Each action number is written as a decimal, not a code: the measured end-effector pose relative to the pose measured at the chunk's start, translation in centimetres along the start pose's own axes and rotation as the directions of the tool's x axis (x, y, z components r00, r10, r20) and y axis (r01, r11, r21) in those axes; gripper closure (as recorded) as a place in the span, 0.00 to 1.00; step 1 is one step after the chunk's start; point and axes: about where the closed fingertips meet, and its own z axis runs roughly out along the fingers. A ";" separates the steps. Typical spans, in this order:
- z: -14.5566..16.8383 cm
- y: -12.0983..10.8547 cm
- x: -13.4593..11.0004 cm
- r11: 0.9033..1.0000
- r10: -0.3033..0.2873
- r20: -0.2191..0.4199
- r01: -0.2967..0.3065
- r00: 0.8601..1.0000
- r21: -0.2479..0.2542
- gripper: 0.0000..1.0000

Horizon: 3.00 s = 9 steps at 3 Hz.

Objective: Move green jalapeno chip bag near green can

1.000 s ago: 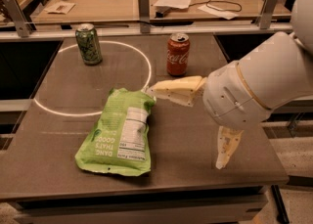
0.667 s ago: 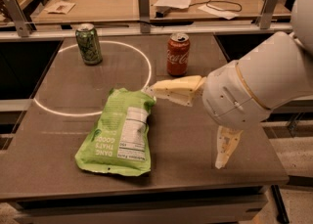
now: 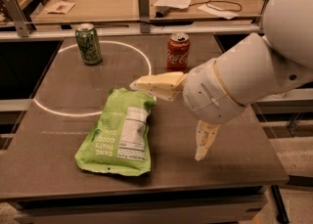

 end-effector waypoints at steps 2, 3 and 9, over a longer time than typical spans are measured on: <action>3.2 -3.1 1.7 0.996 -0.082 -0.034 0.084 0.996 0.035 0.00; 5.0 -4.5 1.4 0.992 -0.113 -0.044 0.115 0.993 0.042 0.00; 6.5 -8.8 -2.6 0.937 -0.346 -0.009 0.344 0.938 -0.064 0.65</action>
Offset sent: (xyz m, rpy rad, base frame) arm 0.0571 0.0527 -0.0172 0.0030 -0.1427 0.0593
